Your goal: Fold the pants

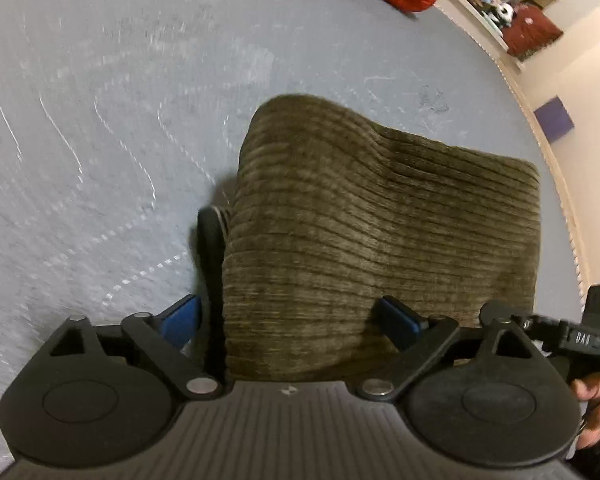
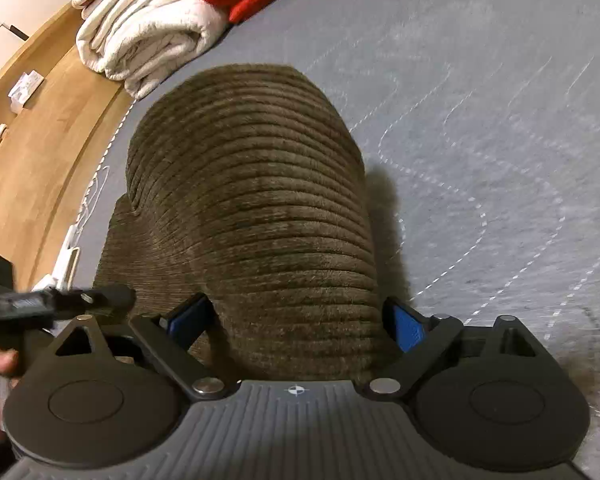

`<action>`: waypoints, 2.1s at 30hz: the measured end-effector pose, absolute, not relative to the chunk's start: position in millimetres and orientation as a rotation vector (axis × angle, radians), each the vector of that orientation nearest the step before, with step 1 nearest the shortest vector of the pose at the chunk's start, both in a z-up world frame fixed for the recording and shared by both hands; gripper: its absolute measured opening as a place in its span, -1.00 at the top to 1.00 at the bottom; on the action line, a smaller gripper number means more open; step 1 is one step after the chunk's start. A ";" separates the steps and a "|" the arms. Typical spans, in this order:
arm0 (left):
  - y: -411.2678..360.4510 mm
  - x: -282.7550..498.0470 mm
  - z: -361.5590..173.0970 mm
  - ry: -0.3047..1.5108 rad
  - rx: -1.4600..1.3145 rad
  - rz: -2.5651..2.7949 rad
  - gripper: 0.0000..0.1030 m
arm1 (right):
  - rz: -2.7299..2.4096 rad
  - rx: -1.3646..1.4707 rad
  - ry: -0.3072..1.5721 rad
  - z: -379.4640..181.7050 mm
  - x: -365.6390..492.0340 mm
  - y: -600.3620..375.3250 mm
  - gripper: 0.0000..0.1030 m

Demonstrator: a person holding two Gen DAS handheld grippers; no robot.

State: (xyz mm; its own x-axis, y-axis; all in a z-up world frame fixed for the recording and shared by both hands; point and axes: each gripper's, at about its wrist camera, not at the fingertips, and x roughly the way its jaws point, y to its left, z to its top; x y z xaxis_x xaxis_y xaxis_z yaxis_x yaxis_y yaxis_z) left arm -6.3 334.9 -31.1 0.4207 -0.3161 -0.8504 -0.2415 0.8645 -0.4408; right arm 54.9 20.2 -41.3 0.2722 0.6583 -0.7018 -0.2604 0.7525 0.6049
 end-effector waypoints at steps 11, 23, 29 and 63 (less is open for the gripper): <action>295.3 15.7 -14.5 1.109 -0.410 -0.073 -0.16 | 0.688 0.417 1.095 -20.7 45.5 17.0 0.21; 156.9 60.7 34.4 0.917 -0.354 -0.305 -0.01 | 0.563 0.378 0.851 51.2 39.2 -101.2 0.25; 110.5 75.1 47.6 0.853 -0.352 -0.365 -0.02 | 0.535 0.365 0.757 77.5 50.9 -163.6 0.25; 26.7 101.0 -6.5 0.938 0.177 -0.180 0.31 | 0.511 0.186 0.789 27.7 152.9 -183.1 -0.15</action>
State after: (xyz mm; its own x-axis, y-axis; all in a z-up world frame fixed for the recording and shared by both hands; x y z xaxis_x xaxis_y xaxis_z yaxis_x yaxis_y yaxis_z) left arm 101.0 26.7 -6.5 0.5783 -0.0761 -0.8123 0.2296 0.9706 0.0725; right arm 152.9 -183.1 27.7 0.5907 0.5043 -0.6299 -0.3687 0.8631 0.3452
